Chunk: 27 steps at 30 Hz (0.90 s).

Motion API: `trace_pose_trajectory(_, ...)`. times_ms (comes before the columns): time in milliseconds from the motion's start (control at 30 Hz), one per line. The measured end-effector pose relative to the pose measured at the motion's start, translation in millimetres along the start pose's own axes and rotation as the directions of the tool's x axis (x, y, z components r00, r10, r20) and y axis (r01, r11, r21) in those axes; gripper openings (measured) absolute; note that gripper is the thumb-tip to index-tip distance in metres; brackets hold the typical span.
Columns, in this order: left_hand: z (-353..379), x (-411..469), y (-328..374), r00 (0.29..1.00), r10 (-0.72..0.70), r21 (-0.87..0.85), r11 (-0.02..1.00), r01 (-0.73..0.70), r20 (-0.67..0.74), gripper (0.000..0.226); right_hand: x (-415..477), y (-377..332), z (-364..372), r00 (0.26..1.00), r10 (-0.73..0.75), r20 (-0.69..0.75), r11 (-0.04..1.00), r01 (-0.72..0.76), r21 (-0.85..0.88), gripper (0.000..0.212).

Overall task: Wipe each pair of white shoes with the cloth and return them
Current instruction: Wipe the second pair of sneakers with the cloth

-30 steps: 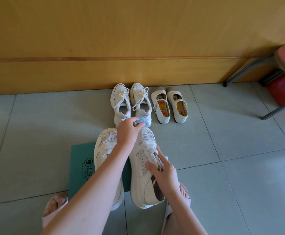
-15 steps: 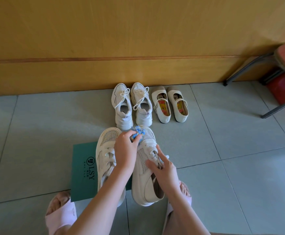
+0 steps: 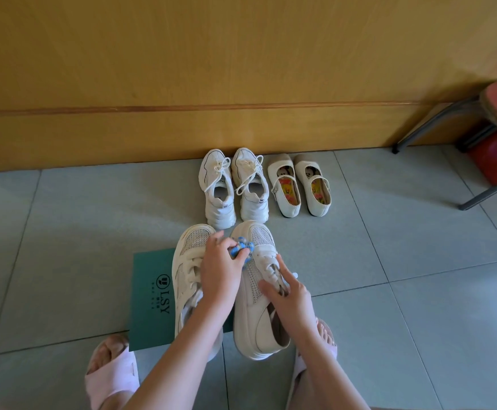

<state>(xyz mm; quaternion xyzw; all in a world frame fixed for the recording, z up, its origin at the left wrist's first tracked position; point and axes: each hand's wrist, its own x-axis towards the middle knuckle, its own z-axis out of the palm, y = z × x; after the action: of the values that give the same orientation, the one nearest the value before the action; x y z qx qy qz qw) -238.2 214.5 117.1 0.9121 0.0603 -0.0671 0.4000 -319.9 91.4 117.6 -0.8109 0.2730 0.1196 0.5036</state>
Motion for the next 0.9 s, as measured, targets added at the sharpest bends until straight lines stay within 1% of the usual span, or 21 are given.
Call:
trace_pose_trajectory(100, -0.7, 4.8, 2.0, 1.0, 0.023, -0.028, 0.999, -0.022, 0.021, 0.023, 0.8, 1.7, 1.6, 1.0, 0.009, -0.008, 1.0, -0.009, 0.008, 0.066)
trace_pose_trajectory(200, 2.3, 4.1, 1.2, 0.998, 0.055, 0.005, 0.998, -0.055, 0.024, 0.035, 1.8, 2.9, 2.0, 1.0, 0.023, -0.016, 1.0, -0.023, 0.011, 0.066)
trace_pose_trajectory(267, 5.5, -0.8, -0.7, 0.998, 0.067, 0.041, 0.997, -0.066, -0.005, 0.03, 1.1, 2.2, 3.4, 0.999, 0.028, -0.018, 1.0, -0.028, 0.003, 0.066)
trace_pose_trajectory(367, 8.9, -8.5, -2.1, 0.998, 0.039, 0.048, 0.998, -0.037, -0.052, 0.021, 0.6, 1.6, 4.7, 0.999, 0.031, -0.028, 1.0, -0.031, -0.003, 0.066)
trace_pose_trajectory(500, 7.4, -14.6, -3.2, 0.998, 0.055, 0.074, 0.996, -0.053, -0.024, 0.018, 1.1, 2.2, 3.8, 0.999, 0.035, -0.027, 0.999, -0.035, -0.009, 0.066)
trace_pose_trajectory(600, 0.3, -11.8, -3.5, 0.999, 0.039, 0.031, 0.999, -0.039, 0.01, 0.015, 0.0, 2.4, 3.4, 0.999, 0.03, -0.02, 1.0, -0.03, -0.003, 0.066)
trace_pose_trajectory(700, -13.1, 5.5, 5.1, 1.0, 0.01, -0.037, 0.999, -0.011, -0.026, 0.015, 0.2, 2.5, 4.0, 0.999, 0.041, -0.015, 0.999, -0.041, -0.01, 0.066)
trace_pose_trajectory(767, -21.1, 25.1, 16.9, 0.998, 0.043, -0.076, 0.996, -0.047, -0.044, 0.015, 0.2, 2.4, 6.6, 0.999, 0.045, -0.025, 0.998, -0.046, -0.039, 0.066)
trace_pose_trajectory(833, -23.5, 48.7, 30.1, 0.994, 0.109, -0.079, 0.991, -0.108, 0.004, 0.016, -1.8, 0.4, 11.9, 0.998, 0.027, -0.049, 0.994, -0.032, -0.1, 0.066)
trace_pose_trajectory(900, -19.1, 72.3, 41.5, 0.974, 0.172, -0.019, 0.985, -0.171, 0.146, 0.019, -4.5, -4.7, 20.1, 0.997, -0.021, -0.079, 0.98, 0.005, -0.2, 0.066)
